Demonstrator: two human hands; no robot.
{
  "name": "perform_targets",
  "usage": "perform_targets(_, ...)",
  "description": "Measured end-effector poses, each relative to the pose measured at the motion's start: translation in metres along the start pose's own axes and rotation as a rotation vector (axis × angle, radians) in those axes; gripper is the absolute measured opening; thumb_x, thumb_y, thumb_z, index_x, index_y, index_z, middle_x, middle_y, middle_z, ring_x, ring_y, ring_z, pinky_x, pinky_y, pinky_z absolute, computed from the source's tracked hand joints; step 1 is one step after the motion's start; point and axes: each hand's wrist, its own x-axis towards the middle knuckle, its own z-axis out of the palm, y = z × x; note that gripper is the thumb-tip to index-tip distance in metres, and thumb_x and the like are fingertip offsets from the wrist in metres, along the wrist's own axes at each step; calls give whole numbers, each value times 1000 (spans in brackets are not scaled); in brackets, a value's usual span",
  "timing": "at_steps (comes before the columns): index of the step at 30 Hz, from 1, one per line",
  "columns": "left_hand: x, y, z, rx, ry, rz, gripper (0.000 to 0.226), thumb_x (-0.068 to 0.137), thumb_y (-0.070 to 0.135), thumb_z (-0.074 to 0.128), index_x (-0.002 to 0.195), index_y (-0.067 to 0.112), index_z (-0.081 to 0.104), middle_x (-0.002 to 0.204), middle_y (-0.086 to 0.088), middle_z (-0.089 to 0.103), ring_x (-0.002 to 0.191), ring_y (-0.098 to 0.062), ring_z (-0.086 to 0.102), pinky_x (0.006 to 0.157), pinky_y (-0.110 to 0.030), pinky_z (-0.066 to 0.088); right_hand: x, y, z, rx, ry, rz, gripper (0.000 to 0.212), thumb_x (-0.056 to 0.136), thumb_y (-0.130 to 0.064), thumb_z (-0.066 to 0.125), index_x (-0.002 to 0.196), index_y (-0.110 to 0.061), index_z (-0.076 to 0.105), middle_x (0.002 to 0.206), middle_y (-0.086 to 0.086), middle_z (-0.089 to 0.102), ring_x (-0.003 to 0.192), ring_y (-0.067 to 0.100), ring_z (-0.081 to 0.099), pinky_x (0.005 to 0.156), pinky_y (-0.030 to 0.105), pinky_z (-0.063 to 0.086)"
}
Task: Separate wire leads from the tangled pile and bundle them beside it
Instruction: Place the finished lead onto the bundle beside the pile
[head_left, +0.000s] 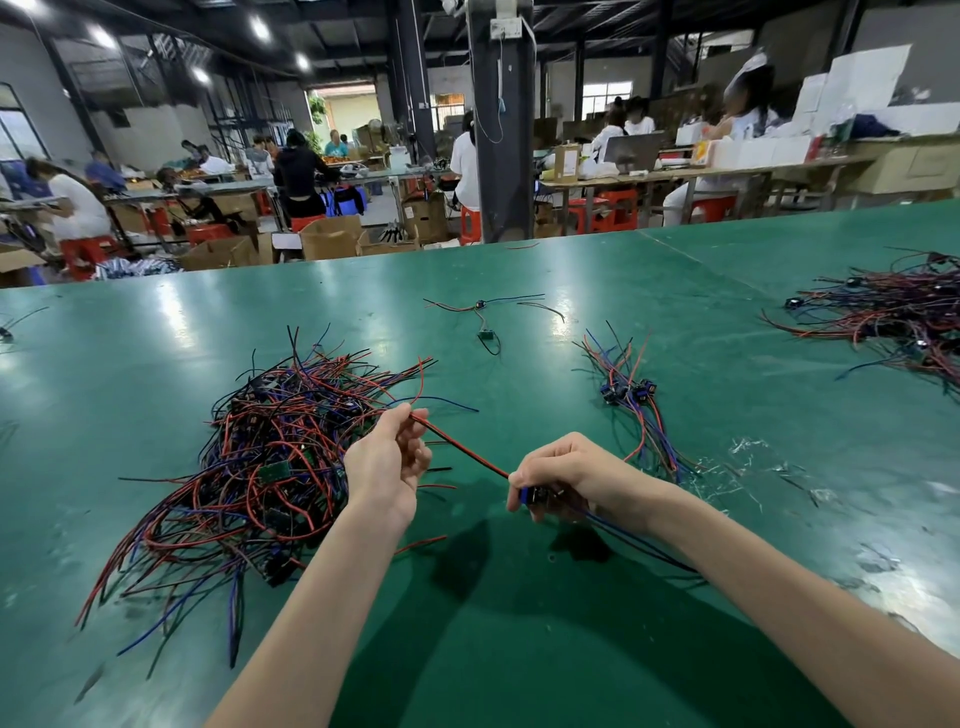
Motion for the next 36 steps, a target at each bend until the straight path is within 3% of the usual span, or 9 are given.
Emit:
perform_targets(8, 5, 2, -3, -54, -32, -113, 24, 94, 13, 50, 74, 3, 61, 44, 4, 52, 32, -4, 38, 34, -14, 34, 0, 1, 0, 12, -5, 2, 22, 85, -20, 62, 69, -9, 73, 52, 4, 60, 42, 8, 45, 41, 18, 26)
perform_targets(16, 7, 1, -4, 54, -58, -74, 22, 93, 15, 55, 78, 3, 65, 47, 5, 57, 36, -3, 44, 38, -15, 40, -4, -3, 1, 55, -40, 46, 21, 90, -10, 56, 78, 3, 67, 52, -3, 63, 38, 3, 47, 38, 13, 30)
perform_targets(20, 6, -1, -4, 118, -89, -35, 23, 93, 21, 59, 79, 5, 67, 52, 6, 61, 45, -4, 50, 42, -15, 45, -2, 0, 1, 36, 15, 89, 23, 88, -17, 59, 73, -8, 74, 51, 4, 58, 34, 7, 35, 36, 16, 23)
perform_targets(27, -2, -7, 3, 172, -143, -37, 27, 92, 29, 59, 89, 4, 66, 62, 3, 65, 45, -3, 54, 45, -15, 48, 2, -2, -1, 176, 164, 81, 24, 89, -19, 60, 73, -12, 76, 56, 5, 60, 39, 8, 35, 38, 16, 24)
perform_targets(33, -34, -29, 20, 426, -424, -116, 11, 92, 8, 55, 86, 4, 63, 69, -6, 68, 47, -7, 52, 46, -16, 44, 7, -3, -6, 276, 340, 13, 20, 89, -20, 59, 82, -10, 75, 69, 7, 67, 45, 8, 35, 45, 21, 24)
perform_targets(36, -44, -35, 24, 434, -539, -214, 18, 94, 15, 51, 87, 6, 65, 73, -7, 70, 56, -10, 60, 53, -18, 48, 8, -1, -7, 285, 417, 10, 20, 89, -22, 59, 82, -12, 75, 67, 2, 64, 45, 7, 34, 44, 19, 24)
